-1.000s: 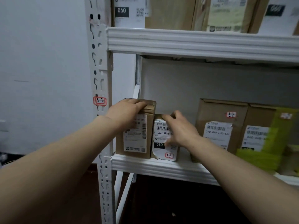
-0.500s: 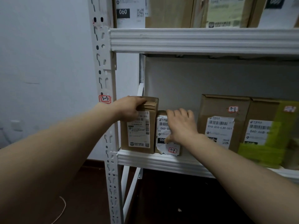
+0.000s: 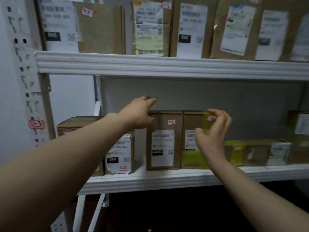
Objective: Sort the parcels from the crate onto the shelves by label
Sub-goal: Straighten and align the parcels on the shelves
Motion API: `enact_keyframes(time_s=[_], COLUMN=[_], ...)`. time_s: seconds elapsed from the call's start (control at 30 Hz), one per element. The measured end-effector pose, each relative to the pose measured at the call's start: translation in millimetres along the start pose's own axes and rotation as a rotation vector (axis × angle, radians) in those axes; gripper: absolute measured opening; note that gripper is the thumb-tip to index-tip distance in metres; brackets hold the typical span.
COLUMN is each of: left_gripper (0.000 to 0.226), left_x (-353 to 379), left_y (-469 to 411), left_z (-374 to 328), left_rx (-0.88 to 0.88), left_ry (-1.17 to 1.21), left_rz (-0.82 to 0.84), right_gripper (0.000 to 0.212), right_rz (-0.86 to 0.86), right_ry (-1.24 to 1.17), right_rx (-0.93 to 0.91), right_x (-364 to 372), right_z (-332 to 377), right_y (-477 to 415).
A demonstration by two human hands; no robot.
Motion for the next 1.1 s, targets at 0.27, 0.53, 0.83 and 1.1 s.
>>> enact_keyframes(time_s=[0.27, 0.53, 0.83, 1.1], left_gripper=[0.067, 0.061, 0.059, 0.056], left_x=[23.8, 16.5, 3.8, 1.8], left_y=[-26.8, -32.7, -25.8, -16.0], left_z=[-13.1, -15.3, 5.1, 24.0], left_rx=[-0.057, -0.004, -0.011, -0.056], left_ry=[-0.144, -0.208, -0.154, -0.129], left_rz=[0.274, 0.273, 0.314, 0.341], right_gripper=[0.116, 0.117, 0.045, 0.042], right_rz=[0.283, 0.446, 0.436, 0.476], right_ry=[-0.037, -0.226, -0.44, -0.495], right_rx=[0.634, 0.731, 0.735, 0.74], right_x=[-31.3, -20.7, -3.5, 15.9], right_z=[-89.3, -113.5, -107.7, -101.7], right_y=[-54.6, -51.3, -39.9, -32.8])
Point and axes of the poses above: each hand's wrist, its own y-axis away from the middle knuckle, its own x-axis out of the palm, z = x × y, the point moved 4 cm from there along -y, towards the middle knuckle, and after that the axes turned 8 degrees about -y, right-handed, at the moved point
